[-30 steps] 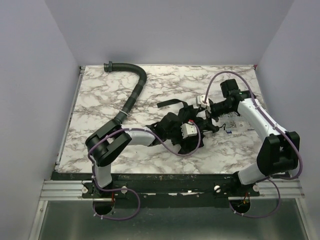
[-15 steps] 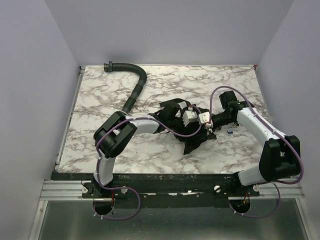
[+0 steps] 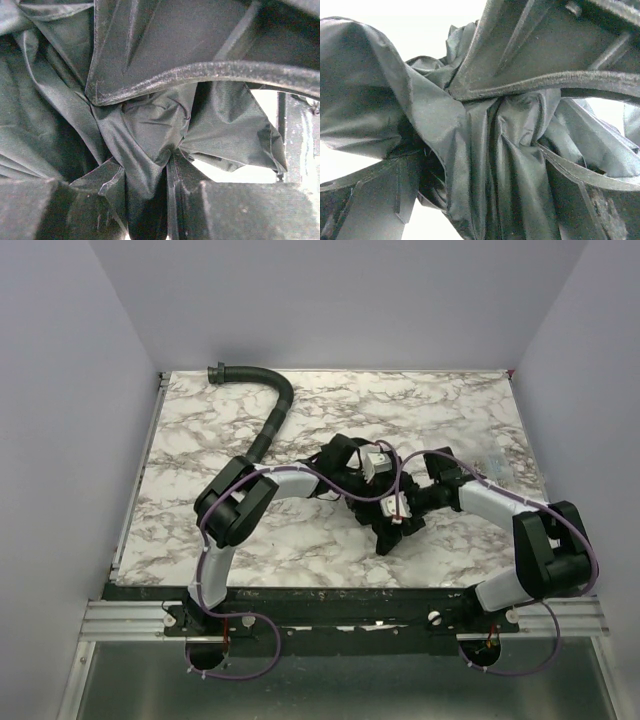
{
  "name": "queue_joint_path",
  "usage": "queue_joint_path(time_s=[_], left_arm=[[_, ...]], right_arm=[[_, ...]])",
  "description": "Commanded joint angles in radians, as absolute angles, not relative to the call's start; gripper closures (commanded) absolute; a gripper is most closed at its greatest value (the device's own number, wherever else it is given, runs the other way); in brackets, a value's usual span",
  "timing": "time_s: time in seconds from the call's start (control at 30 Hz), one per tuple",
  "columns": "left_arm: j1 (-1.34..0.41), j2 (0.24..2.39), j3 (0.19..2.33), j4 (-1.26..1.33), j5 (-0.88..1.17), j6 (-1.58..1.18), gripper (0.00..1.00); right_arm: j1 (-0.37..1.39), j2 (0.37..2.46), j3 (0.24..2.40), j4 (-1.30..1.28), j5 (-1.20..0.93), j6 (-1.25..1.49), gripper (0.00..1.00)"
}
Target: Put away the umbrella
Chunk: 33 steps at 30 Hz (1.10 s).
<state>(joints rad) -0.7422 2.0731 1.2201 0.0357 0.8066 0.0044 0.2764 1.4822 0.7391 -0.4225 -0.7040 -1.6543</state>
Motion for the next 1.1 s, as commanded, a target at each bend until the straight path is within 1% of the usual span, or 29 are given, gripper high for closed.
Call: queue_joint_path(time_s=[0.0,0.17,0.2,0.3,0.33,0.4,0.47,0.5,0.53,0.6,0.67,0.7,0.77,0.87,0.93,1.0,1.07], left_arm=[[-0.752,2.21,1.096,-0.325,0.806,-0.098,0.96],[-0.736,2.204,1.152,-0.345,0.877,-0.094,0.82],[-0.734,2.204,1.165,-0.355,0.889,-0.092,0.79],[-0.716,2.185,1.185,-0.363,0.903,-0.097,0.7],[-0.704,2.163,1.18,-0.352,0.896,-0.106,0.66],[-0.671,2.092,1.131,-0.281,0.883,-0.144,0.59],[-0.627,1.999,1.071,-0.175,0.873,-0.21,0.53],[-0.61,1.955,1.044,-0.111,0.862,-0.237,0.42],[-0.593,1.899,1.011,-0.053,0.843,-0.266,0.4],[-0.564,1.805,0.955,0.068,0.792,-0.322,0.32],[-0.546,1.728,0.897,0.175,0.747,-0.358,0.31],[-0.541,1.692,0.873,0.222,0.719,-0.366,0.29],[-0.54,1.631,0.809,0.299,0.653,-0.358,0.27],[-0.545,1.501,0.655,0.489,0.555,-0.317,0.26],[-0.586,1.352,0.496,0.668,0.472,-0.208,0.26],[-0.661,1.245,0.368,0.818,0.411,-0.035,0.21],[-0.738,1.203,0.336,0.798,0.396,0.144,0.21]], right_arm=[[0.31,1.536,0.662,-0.332,-0.607,-1.653,0.16],[0.386,1.57,0.659,-0.33,-0.621,-1.612,0.22],[0.4,1.593,0.676,-0.344,-0.606,-1.602,0.26],[0.426,1.689,0.745,-0.425,-0.546,-1.554,0.5],[0.428,1.707,0.764,-0.449,-0.526,-1.542,0.56],[0.427,1.725,0.779,-0.489,-0.508,-1.511,0.62],[0.427,1.731,0.791,-0.546,-0.506,-1.498,0.66],[0.427,1.734,0.8,-0.575,-0.506,-1.477,0.68],[0.427,1.737,0.807,-0.604,-0.513,-1.471,0.7],[0.427,1.744,0.832,-0.679,-0.538,-1.462,0.73],[0.434,1.754,0.86,-0.734,-0.563,-1.427,0.74],[0.439,1.761,0.868,-0.757,-0.565,-1.423,0.75],[0.449,1.776,0.884,-0.79,-0.566,-1.395,0.75],[0.469,1.815,0.914,-0.843,-0.543,-1.325,0.78],[0.473,1.846,0.934,-0.883,-0.539,-1.284,0.79],[0.474,1.874,0.95,-0.909,-0.531,-1.223,0.79],[0.474,1.915,0.979,-0.933,-0.525,-1.144,0.8]])
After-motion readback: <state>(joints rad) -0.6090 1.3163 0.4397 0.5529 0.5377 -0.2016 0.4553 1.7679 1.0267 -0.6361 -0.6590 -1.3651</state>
